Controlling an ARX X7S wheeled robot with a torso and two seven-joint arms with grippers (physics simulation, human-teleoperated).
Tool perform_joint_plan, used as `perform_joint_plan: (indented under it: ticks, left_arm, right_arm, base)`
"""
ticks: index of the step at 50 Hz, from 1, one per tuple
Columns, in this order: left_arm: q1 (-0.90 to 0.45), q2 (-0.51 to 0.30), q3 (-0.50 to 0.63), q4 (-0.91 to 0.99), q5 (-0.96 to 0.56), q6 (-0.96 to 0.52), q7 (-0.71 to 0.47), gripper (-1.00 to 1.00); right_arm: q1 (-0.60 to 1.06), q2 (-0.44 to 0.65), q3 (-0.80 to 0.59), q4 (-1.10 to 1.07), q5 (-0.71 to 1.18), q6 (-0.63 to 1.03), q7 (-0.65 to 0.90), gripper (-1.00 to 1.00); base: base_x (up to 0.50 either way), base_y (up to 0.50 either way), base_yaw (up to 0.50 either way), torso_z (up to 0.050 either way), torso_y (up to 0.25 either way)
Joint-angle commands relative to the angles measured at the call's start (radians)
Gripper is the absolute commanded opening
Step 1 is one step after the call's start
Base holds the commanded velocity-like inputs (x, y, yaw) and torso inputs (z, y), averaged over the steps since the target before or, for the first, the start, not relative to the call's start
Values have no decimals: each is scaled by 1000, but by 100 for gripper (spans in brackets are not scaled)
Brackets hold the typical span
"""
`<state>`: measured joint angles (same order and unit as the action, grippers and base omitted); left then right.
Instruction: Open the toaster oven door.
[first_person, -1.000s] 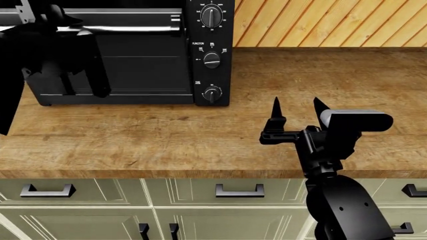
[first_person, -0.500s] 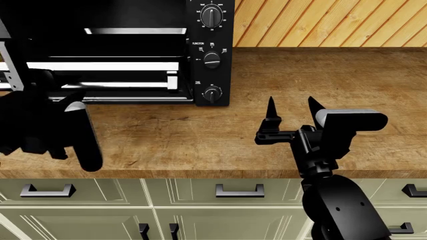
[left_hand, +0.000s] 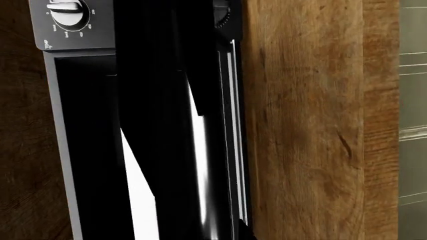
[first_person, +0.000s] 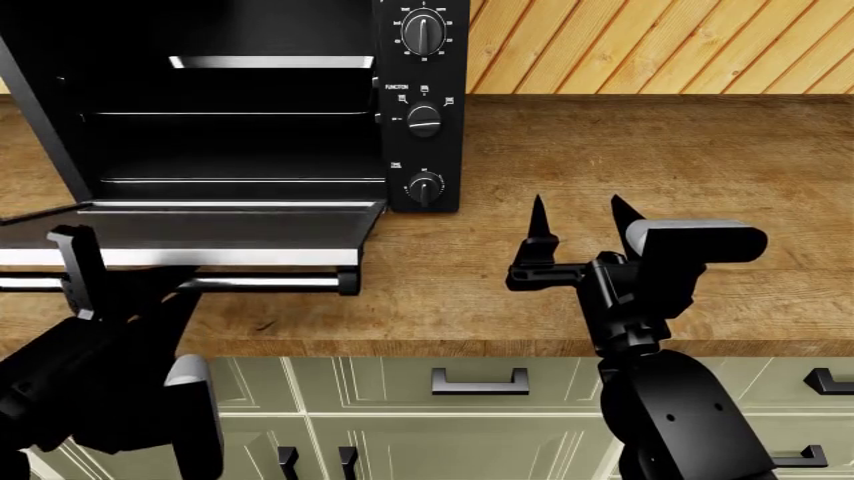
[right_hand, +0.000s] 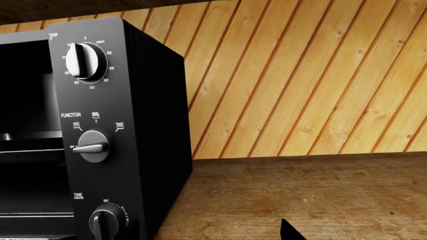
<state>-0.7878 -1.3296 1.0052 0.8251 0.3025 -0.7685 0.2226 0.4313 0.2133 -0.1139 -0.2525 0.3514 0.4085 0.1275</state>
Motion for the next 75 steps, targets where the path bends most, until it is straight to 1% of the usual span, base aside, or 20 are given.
perform_joint_plan:
  ticks: [1,9,21,35,53,75]
  left_arm:
    - [222,43,166,67,-178,42,-101,-100]
    - [339,58,248,44,-166,62,-186,-100]
    - [467,79,346,-8,-151,114,-262,-100]
    - [490,96,353,-75,-227,174,-245,-100]
    - [590,105,384,-81,-319,189,-318,-100]
    - [625,107,392,-83,-355,197,-350,-100]
  right_arm:
    - [-4,3,-5,8,0,-8,6,100]
    - [-4,4,-11,13,-1,-11,10,100]
    - [-3,6,-19,23,2,-18,12,100]
    - [-6,8,-23,29,8,-27,16,100]
    - [-10,10,-33,39,12,-39,21,100]
    - [-14,15,-41,47,18,-49,28,100]
  base:
    - [0,-3,-8,0,0]
    - [4,-3,-9,0,0]
    - [7,-5,-11,0,0]
    - [9,-6,-11,0,0]
    - [7,-6,-11,0,0]
    - [0,-5,-7,0,0]
